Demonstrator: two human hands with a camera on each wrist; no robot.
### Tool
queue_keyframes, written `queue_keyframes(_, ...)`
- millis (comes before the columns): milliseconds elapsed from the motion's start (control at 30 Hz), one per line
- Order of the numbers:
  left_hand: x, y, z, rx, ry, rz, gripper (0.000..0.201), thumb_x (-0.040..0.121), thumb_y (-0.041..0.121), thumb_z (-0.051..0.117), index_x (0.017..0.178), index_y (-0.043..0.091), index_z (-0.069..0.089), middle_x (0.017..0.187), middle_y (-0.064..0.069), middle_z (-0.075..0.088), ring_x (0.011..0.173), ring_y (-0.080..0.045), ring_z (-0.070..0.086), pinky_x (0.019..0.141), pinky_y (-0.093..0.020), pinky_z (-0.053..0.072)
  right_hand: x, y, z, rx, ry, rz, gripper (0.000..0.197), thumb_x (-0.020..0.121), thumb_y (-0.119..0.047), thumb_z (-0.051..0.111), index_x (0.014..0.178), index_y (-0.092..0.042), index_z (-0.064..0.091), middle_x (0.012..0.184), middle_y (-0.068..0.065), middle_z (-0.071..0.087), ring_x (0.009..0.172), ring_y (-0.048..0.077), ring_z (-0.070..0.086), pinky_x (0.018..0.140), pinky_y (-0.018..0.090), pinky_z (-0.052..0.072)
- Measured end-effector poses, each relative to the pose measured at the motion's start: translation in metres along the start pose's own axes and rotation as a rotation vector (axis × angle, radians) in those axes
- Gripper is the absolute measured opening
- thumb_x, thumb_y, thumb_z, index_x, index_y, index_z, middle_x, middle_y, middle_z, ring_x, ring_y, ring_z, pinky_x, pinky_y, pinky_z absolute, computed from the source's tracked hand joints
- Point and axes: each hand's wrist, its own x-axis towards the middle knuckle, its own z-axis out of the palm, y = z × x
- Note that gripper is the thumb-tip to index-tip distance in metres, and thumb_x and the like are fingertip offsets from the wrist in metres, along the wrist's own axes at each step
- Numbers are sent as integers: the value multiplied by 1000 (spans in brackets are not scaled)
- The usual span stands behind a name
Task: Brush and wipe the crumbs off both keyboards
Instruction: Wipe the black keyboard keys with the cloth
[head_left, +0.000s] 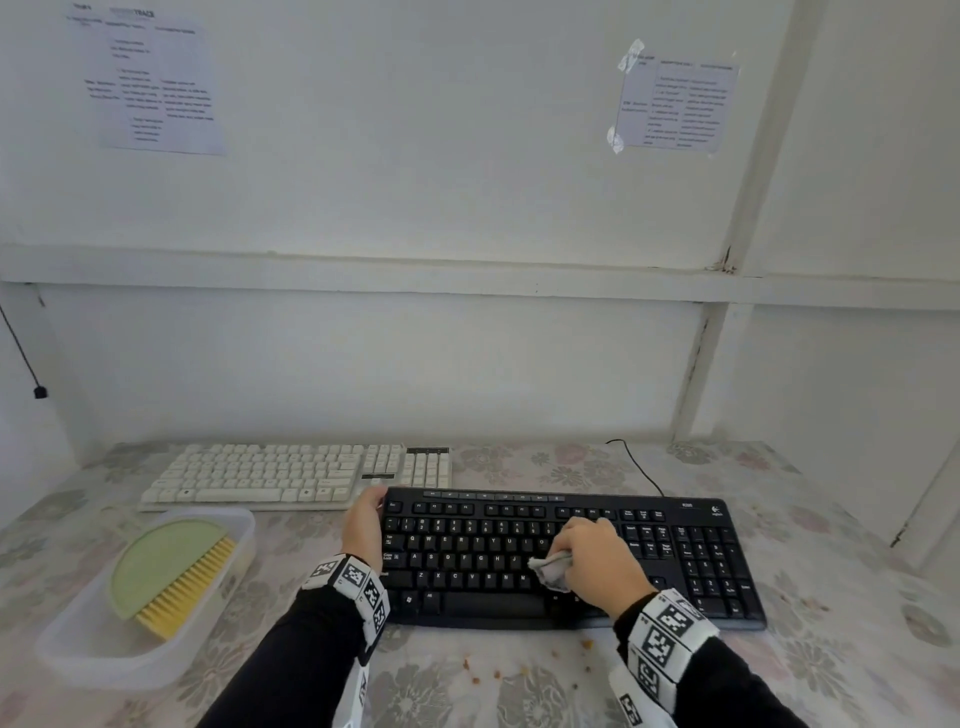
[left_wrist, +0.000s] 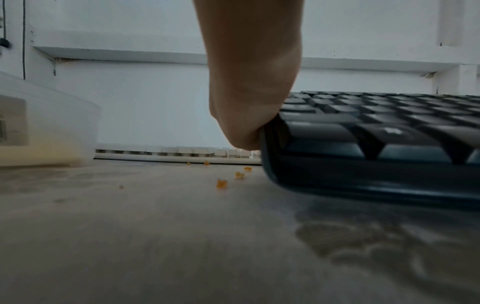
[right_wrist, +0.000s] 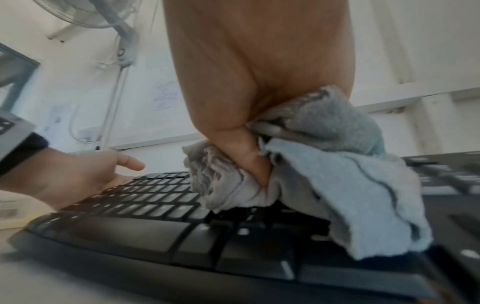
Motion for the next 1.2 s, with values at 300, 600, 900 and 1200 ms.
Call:
queue_keyframes(300, 6, -1, -2, 42, 11, 42, 28, 95, 21, 41, 84, 7, 63, 81, -10, 60, 71, -24, 56, 65, -32, 45, -16, 47, -21, -12, 140, 330, 23, 88, -19, 51, 107, -23, 65, 117, 4, 57, 116, 28, 43, 95, 38, 40)
queue_keyframes(600, 11, -3, -6, 47, -4, -17, 30, 94, 26, 42, 87, 7, 64, 81, -11, 62, 70, -24, 58, 64, -33, 46, -9, 2, -15, 39, 197, 140, 19, 85, -18, 51, 100, -20, 63, 96, -1, 43, 107, 25, 44, 84, 33, 42)
queue_keyframes(900, 10, 4, -13, 18, -34, -173, 35, 87, 37, 48, 97, 8, 68, 84, -11, 62, 74, -27, 57, 69, -37, 47, 1, -82, 13, 177, 80, -282, 25, 83, -12, 53, 103, -15, 68, 90, -6, 43, 102, 22, 43, 88, 32, 39)
queue_keyframes(1200, 14, 2, -11, 53, 2, -115, 29, 88, 24, 49, 94, 2, 67, 80, -17, 64, 68, -29, 61, 61, -33, 51, -4, -136, 49, -140, -77, -481, 37, 91, -3, 47, 124, -14, 57, 123, 9, 43, 113, 30, 36, 79, 35, 34)
